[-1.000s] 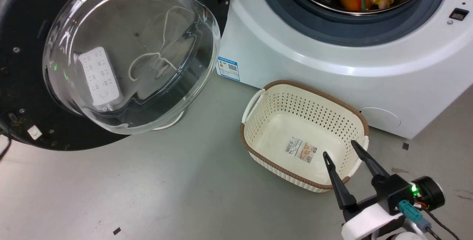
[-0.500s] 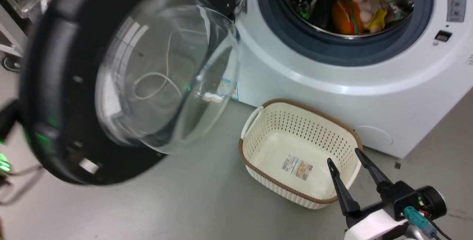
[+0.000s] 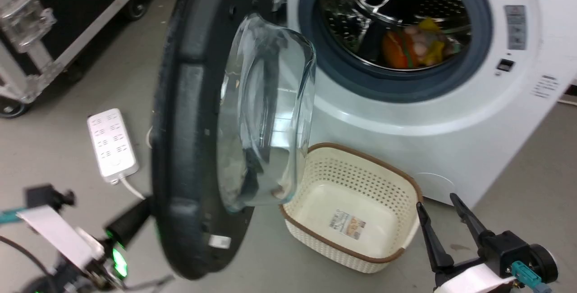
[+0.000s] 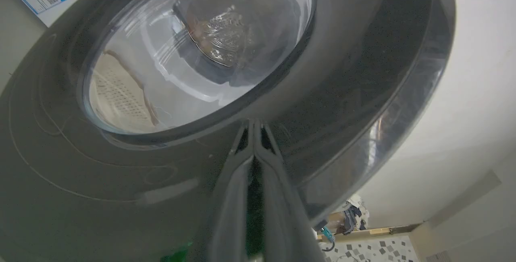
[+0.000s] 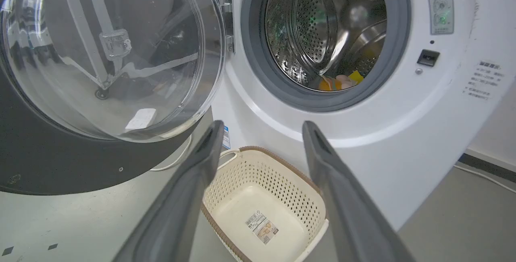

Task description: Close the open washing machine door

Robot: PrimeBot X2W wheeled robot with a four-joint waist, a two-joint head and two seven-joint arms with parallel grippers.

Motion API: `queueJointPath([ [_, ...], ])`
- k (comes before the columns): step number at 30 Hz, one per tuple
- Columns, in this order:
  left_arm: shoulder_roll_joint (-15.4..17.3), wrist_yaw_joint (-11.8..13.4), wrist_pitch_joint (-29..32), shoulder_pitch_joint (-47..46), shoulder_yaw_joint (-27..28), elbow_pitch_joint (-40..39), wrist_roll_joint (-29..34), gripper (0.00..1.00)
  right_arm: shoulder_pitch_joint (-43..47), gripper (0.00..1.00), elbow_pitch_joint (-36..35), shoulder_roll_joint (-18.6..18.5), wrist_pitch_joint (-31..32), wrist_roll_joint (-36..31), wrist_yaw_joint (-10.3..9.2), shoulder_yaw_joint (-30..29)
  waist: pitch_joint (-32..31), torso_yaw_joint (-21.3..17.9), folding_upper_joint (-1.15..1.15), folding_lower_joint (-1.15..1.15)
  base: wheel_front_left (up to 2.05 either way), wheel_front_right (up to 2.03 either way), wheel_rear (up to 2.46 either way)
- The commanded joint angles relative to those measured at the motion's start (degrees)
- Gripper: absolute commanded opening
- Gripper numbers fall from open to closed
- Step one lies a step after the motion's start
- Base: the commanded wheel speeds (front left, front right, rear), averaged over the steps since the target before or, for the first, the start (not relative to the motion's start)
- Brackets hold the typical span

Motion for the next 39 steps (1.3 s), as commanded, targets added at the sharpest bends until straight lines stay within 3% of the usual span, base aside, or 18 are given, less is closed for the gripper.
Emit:
queueJointPath([
  [1,-0.41,0.24,-0.29,1.88,-1.69,-1.04,-0.69,0.0,0.06,1.0,-0.13,-0.06,-0.29,-0.41,0.05,-0.17,-0.13,-1.43,0.0,0.01,0.0,0.0,0.0],
  [8,-0.58,1.94,-11.64,8.49,-16.85,-4.8,-8.47,0.0,-1.16,1.0,-1.1,-0.06,0.69,-1.25,0.05,-1.55,2.31,-7.19,0.0,0.01,0.0,0.0,0.0],
  [19,-0.59,-0.58,-28.11,2.13,-33.08,-1.82,-16.26,0.0,-3.32,1.0,-2.47,-0.06,0.86,-1.52,0.05,-1.84,9.36,-19.69,0.0,0.01,0.0,0.0,0.0],
  [28,-0.59,-1.22,-42.49,-14.36,-38.43,7.18,-21.07,0.0,-5.32,1.0,-1.45,-0.06,-0.48,0.26,0.05,-1.66,15.01,-27.69,0.0,0.01,0.0,0.0,0.0],
  [35,-0.6,-1.07,-52.71,-26.43,-38.87,19.91,-18.73,0.0,-7.48,1.0,-1.46,-0.06,-1.36,3.17,0.05,-0.18,15.9,-31.22,0.0,0.01,0.0,0.0,0.0],
  [39,-0.6,-1.63,-54.49,-29.74,-39.57,24.0,-19.68,0.0,-7.68,1.0,-1.37,-0.06,-1.52,3.41,0.05,0.16,15.59,-31.54,0.0,0.01,0.0,0.0,0.0],
])
